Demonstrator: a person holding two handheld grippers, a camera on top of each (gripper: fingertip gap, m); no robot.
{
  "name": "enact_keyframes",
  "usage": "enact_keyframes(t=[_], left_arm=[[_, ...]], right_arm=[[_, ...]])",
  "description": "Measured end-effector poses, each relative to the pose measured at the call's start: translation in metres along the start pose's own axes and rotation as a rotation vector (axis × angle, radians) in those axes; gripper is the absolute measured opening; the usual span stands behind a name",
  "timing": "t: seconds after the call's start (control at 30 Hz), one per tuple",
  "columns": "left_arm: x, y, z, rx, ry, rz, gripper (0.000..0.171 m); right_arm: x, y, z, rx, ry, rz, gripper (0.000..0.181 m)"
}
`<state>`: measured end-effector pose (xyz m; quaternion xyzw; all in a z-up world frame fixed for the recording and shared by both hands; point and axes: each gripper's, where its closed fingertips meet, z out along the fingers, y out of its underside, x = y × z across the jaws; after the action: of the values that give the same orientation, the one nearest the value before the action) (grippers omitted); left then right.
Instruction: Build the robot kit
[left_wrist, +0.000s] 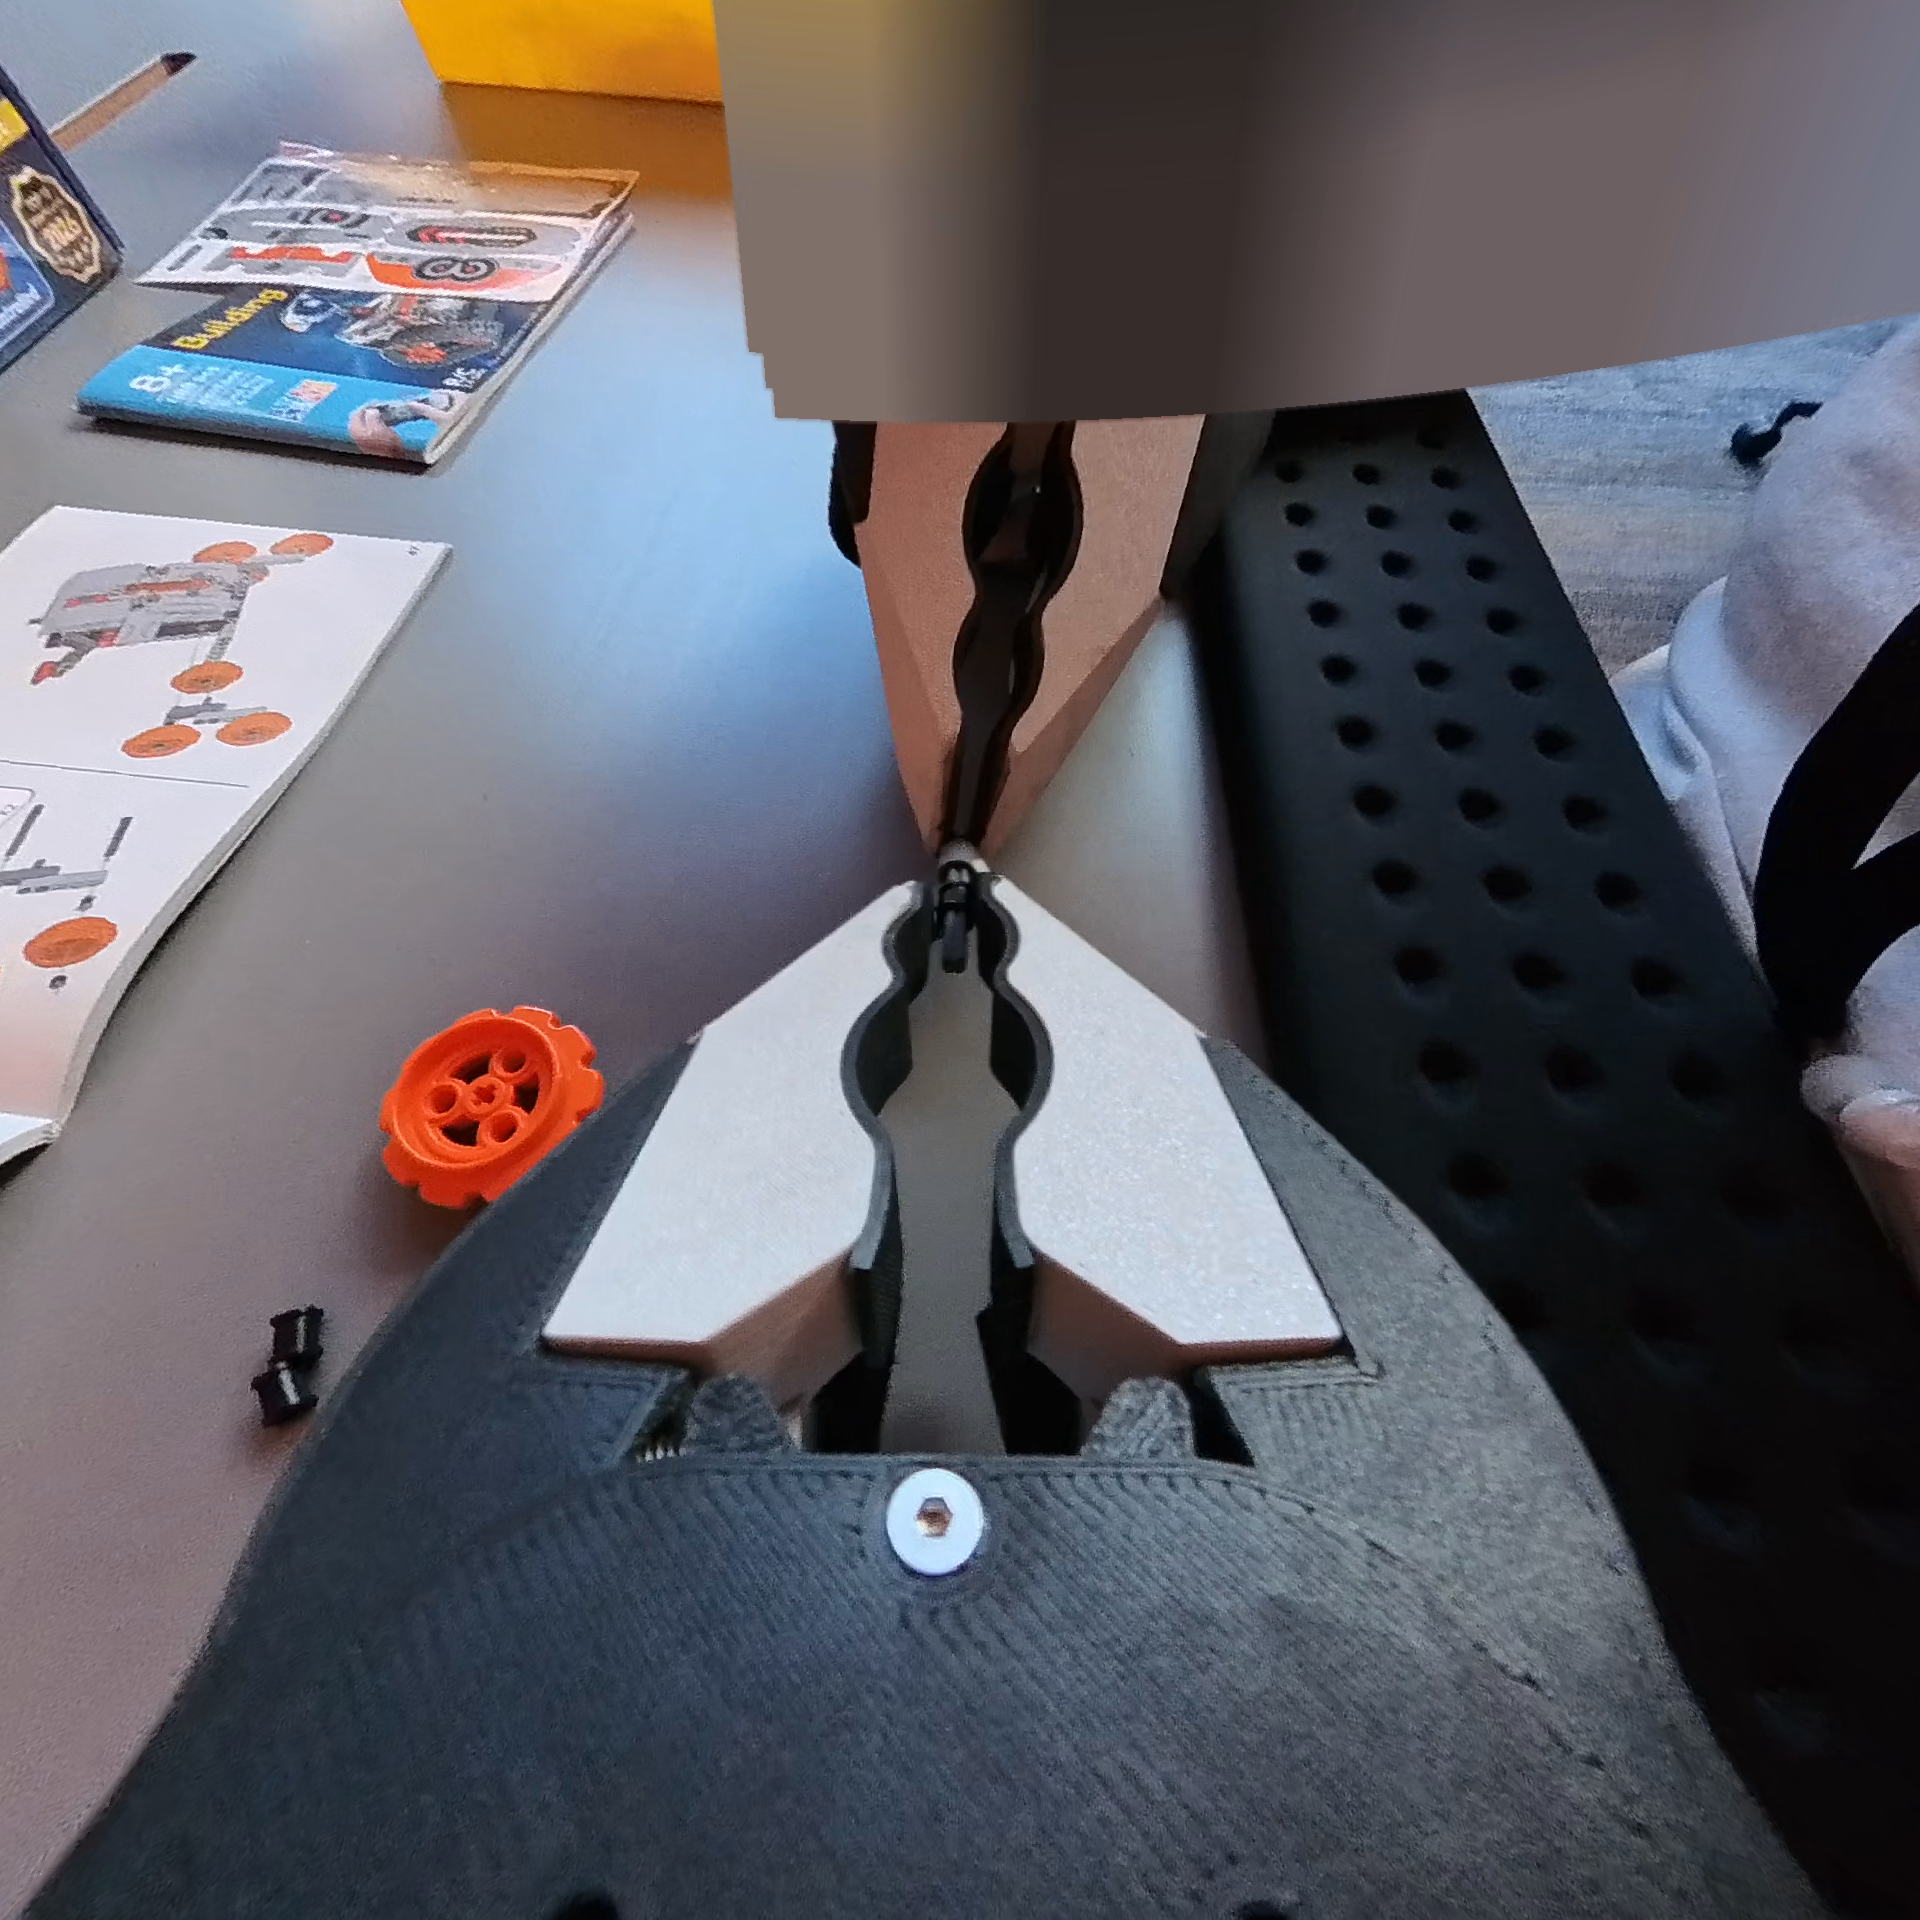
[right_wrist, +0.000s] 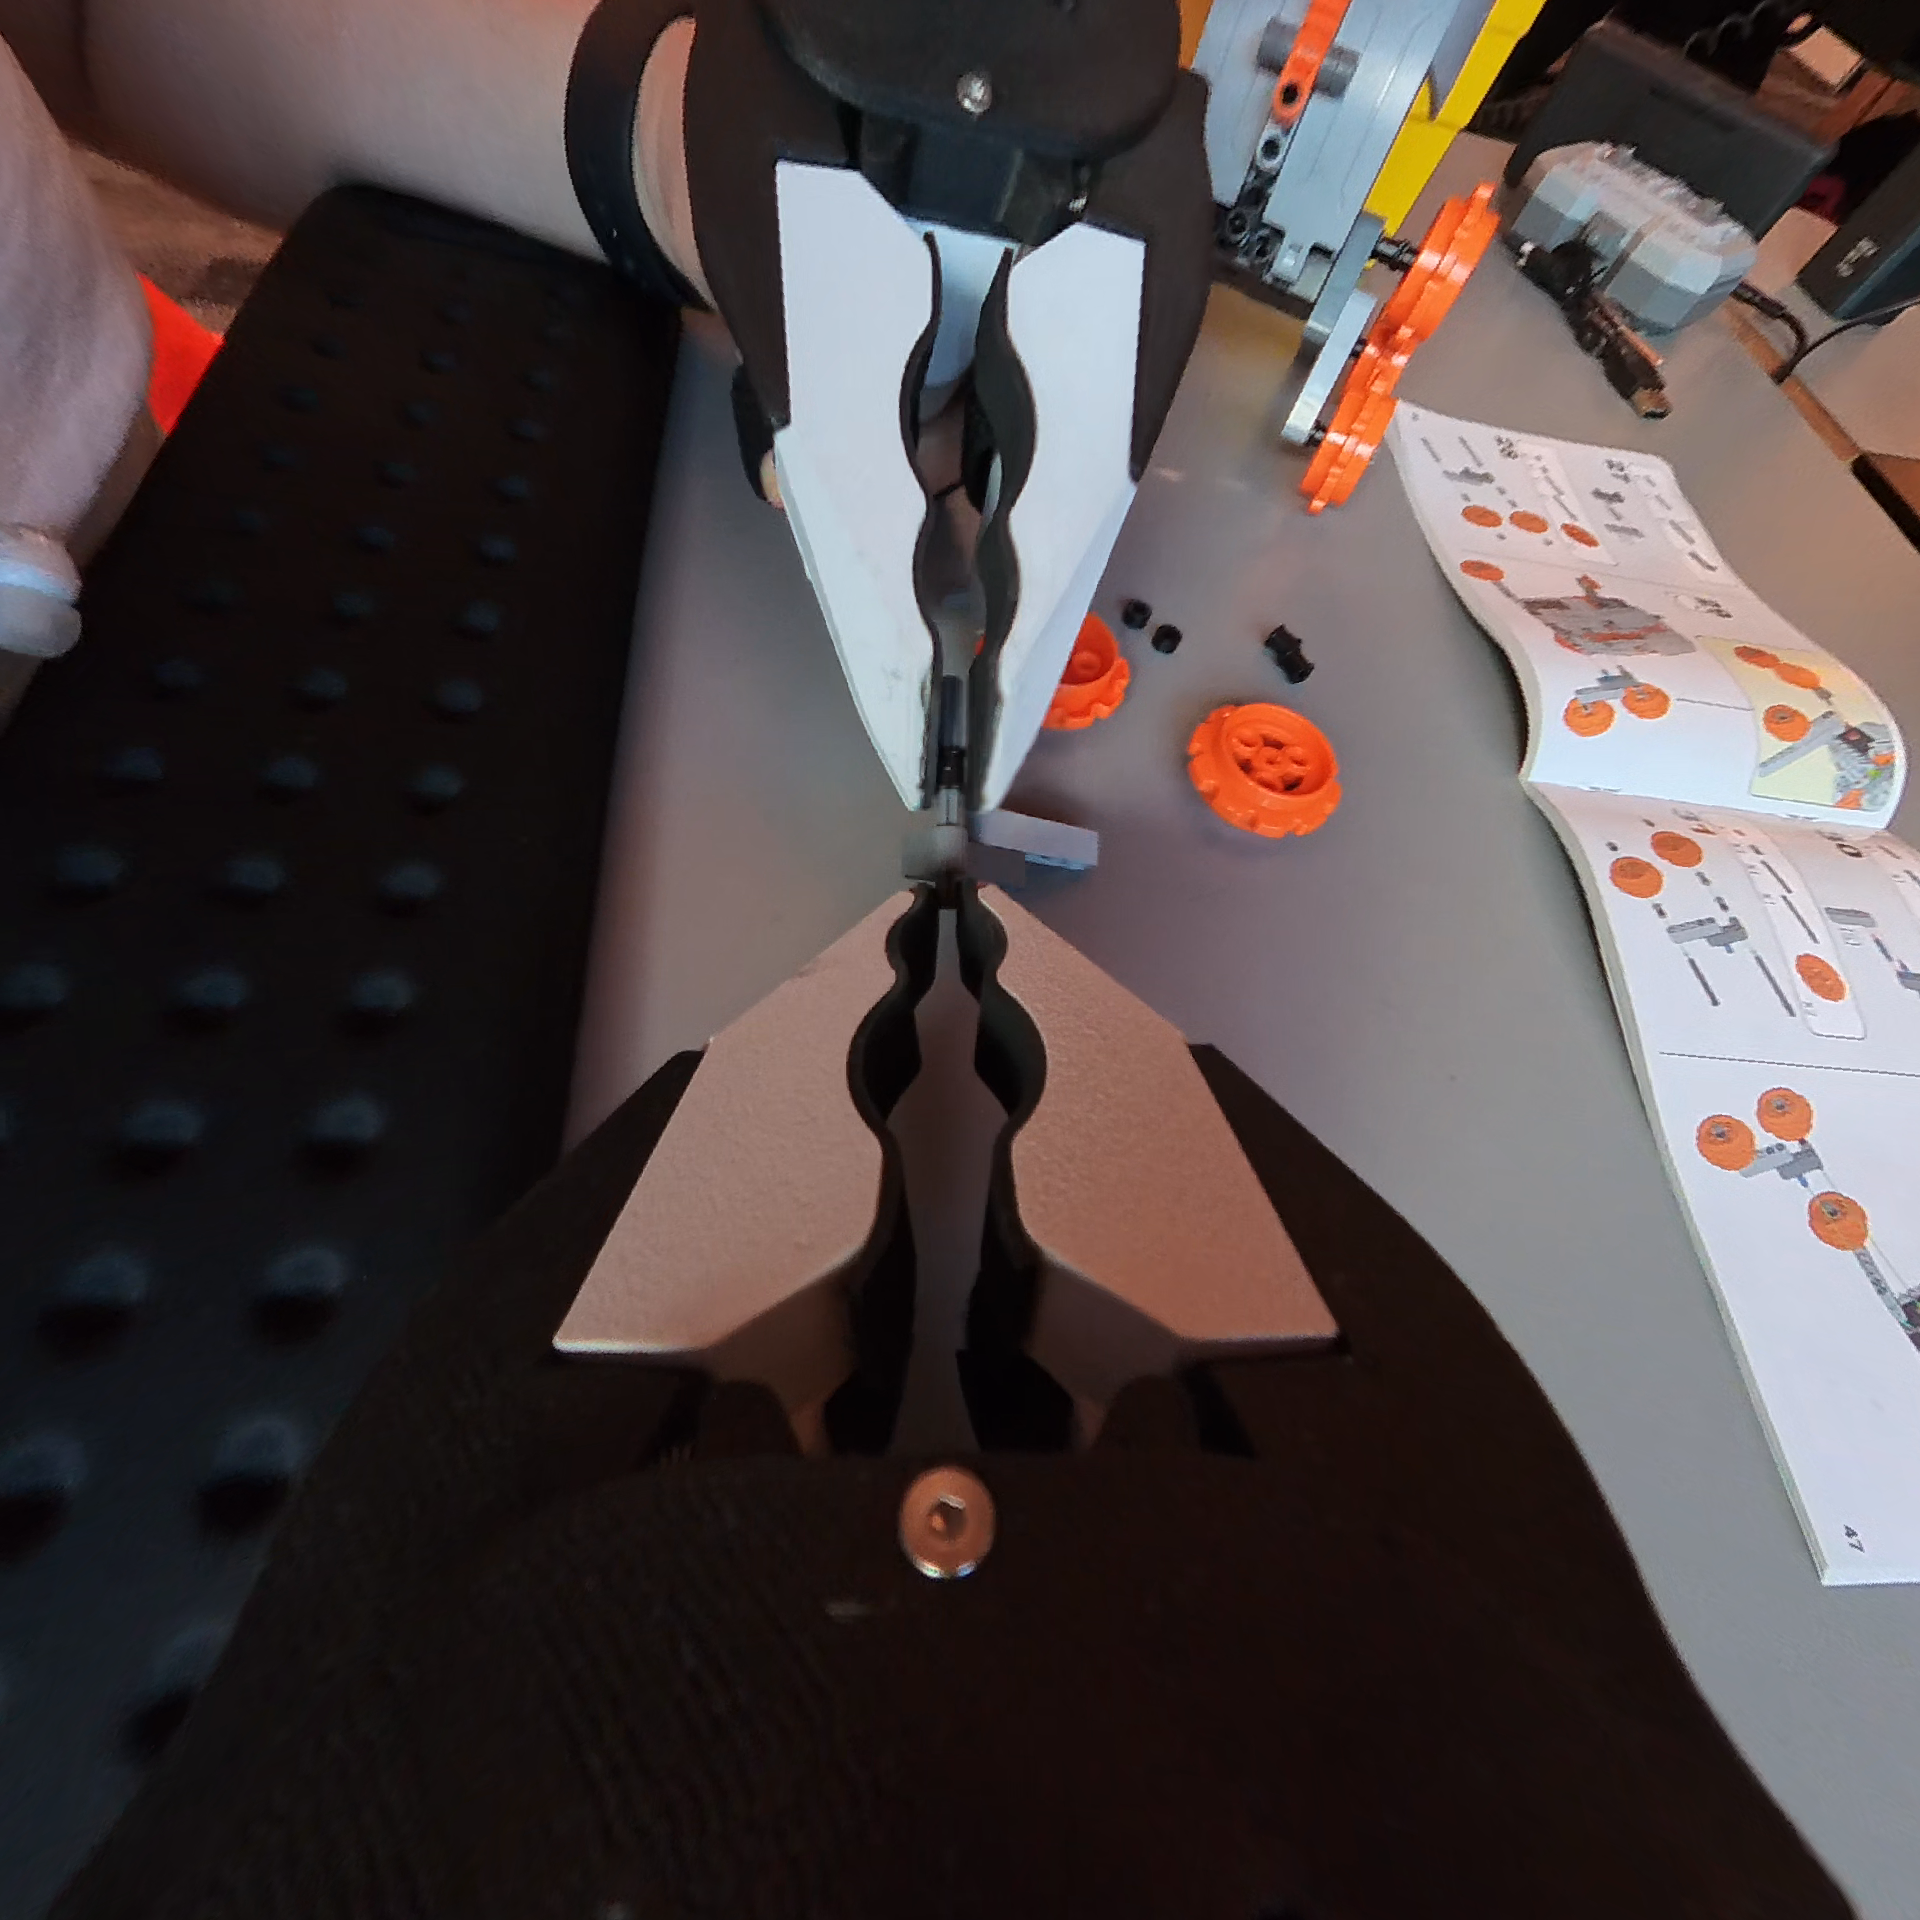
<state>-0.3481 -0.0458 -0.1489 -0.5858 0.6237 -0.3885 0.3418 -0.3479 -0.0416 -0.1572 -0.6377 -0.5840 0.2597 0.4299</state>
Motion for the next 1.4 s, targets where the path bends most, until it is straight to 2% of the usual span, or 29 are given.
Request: enact_keyframes(t=[0.07, 0.13, 0.23, 0.4, 0.5, 0.63, 0.7, 0.83, 1.2, 1.3, 1.37, 1.4], left_arm=[[0.001, -0.003, -0.003, 0.025, 0.014, -0.029, 0.016], [0.001, -0.004, -0.006, 0.04, 0.018, -0.05, 0.019], [0.003, -0.004, -0.006, 0.041, 0.025, -0.037, 0.009], [0.003, 0.001, -0.004, 0.006, 0.014, -0.034, 0.013], [0.002, 0.0, -0.005, 0.015, 0.011, -0.037, 0.005], [0.0, 0.001, -0.005, 0.012, 0.0, -0.043, 0.005], [-0.002, 0.001, -0.005, 0.012, -0.008, -0.045, 0.011], [0.0, 0.003, -0.005, 0.0, 0.003, -0.045, 0.005], [0.0, 0.007, -0.002, -0.032, 0.004, -0.037, 0.004], [0.001, 0.015, 0.003, -0.097, -0.014, -0.002, 0.004], [0.005, 0.023, 0.011, -0.165, -0.026, 0.068, 0.004], [0.004, 0.021, 0.013, -0.161, -0.056, 0.1, 0.004]], right_arm=[[0.0, 0.0, 0.0, 0.001, -0.003, 0.004, 0.002], [-0.001, 0.002, 0.001, -0.013, -0.006, -0.003, 0.003], [-0.001, 0.002, 0.002, -0.019, -0.005, -0.008, 0.003], [0.0, 0.002, 0.001, -0.011, -0.004, 0.004, 0.002], [-0.001, 0.002, 0.001, -0.015, -0.006, 0.003, 0.003], [0.0, 0.002, 0.0, -0.013, -0.004, 0.009, 0.002], [0.0, 0.002, 0.0, -0.009, -0.004, 0.011, 0.002], [0.001, 0.001, -0.001, -0.005, -0.003, 0.019, 0.002], [0.0, 0.005, 0.001, -0.032, -0.011, 0.016, 0.002], [0.001, 0.007, 0.0, -0.04, 0.019, -0.009, 0.002], [-0.005, -0.011, -0.003, 0.071, -0.02, 0.038, 0.002], [-0.006, -0.015, 0.0, 0.083, -0.022, 0.047, 0.001]])
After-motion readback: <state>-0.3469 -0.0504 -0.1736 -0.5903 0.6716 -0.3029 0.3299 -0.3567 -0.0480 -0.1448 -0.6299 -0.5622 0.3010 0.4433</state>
